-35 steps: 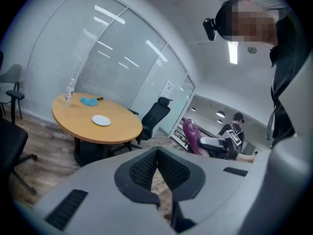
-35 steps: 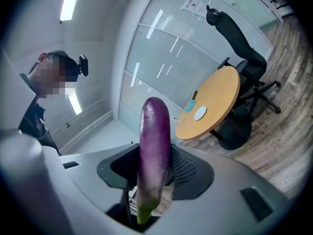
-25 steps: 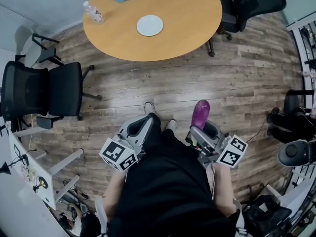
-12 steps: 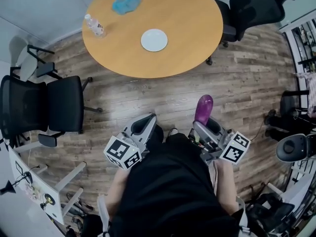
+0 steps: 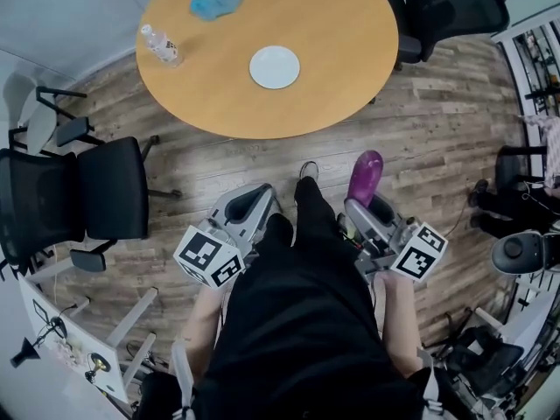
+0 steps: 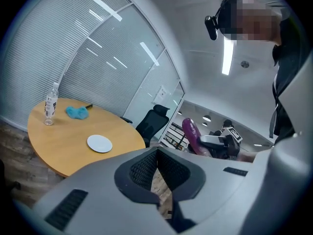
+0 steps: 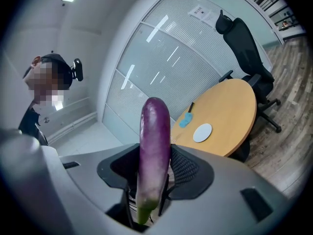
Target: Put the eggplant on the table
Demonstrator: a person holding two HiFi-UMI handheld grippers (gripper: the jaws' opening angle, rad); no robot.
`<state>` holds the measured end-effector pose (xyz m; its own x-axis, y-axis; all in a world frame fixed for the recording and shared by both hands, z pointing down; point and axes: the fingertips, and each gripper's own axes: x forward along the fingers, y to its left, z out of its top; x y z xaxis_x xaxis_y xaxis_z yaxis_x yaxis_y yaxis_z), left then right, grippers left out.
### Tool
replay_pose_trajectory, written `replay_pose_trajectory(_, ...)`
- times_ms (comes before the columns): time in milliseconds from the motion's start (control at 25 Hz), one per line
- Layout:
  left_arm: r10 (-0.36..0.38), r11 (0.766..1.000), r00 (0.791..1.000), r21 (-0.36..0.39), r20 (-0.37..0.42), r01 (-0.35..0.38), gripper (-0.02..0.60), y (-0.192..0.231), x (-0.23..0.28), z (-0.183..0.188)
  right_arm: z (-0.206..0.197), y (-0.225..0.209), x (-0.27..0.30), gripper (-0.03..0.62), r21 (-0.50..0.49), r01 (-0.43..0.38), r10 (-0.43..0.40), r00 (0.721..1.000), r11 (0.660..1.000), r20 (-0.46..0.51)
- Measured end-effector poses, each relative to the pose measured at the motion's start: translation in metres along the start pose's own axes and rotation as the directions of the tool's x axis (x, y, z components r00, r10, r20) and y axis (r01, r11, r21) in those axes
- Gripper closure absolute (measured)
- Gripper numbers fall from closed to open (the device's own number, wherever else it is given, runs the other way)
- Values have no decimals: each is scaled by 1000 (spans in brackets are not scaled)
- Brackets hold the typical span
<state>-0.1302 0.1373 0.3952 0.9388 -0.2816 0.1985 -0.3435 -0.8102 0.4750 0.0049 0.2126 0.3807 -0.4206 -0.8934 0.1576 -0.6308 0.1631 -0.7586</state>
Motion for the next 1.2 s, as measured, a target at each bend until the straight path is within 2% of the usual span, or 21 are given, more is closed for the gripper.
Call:
replay_pose_trajectory(200, 1, 1000, 1000, -15, -13, -1, 572, 7, 12, -4, 10, -15, 23, 396, -3, -20, 20, 999, 1000, -31)
replay_pose_trajectory(280, 26, 1000, 1000, -8, -14, -26, 572, 16, 18, 0, 18, -20, 39, 396, -15, -37, 36, 998, 999, -49)
replay_pose_trajectory(440, 112, 993, 993, -38, 46, -111, 571, 46, 21, 27, 38, -28, 68, 396, -23, -76, 74, 995, 997, -73)
replay_pose_trajectory(640, 137, 990, 989, -37, 51, -135, 572, 69, 44, 54, 67, -43, 102, 396, -43, -115, 110, 988, 992, -105)
replay_pose_trajectory(800, 139, 987, 989, -93, 55, -133, 571, 75, 73, 65, 93, -57, 124, 396, -50, -137, 130, 984, 989, -124)
replay_pose_trajectory(960, 156, 986, 987, -64, 49, -153, 571, 84, 100, 77, 112, -72, 141, 396, -67, -157, 145, 978, 985, -151)
replay_pose_trajectory(1200, 197, 979, 977, -71, 77, -191, 572, 92, 126, 101, 139, -91, 160, 396, -67, -198, 182, 965, 978, -189)
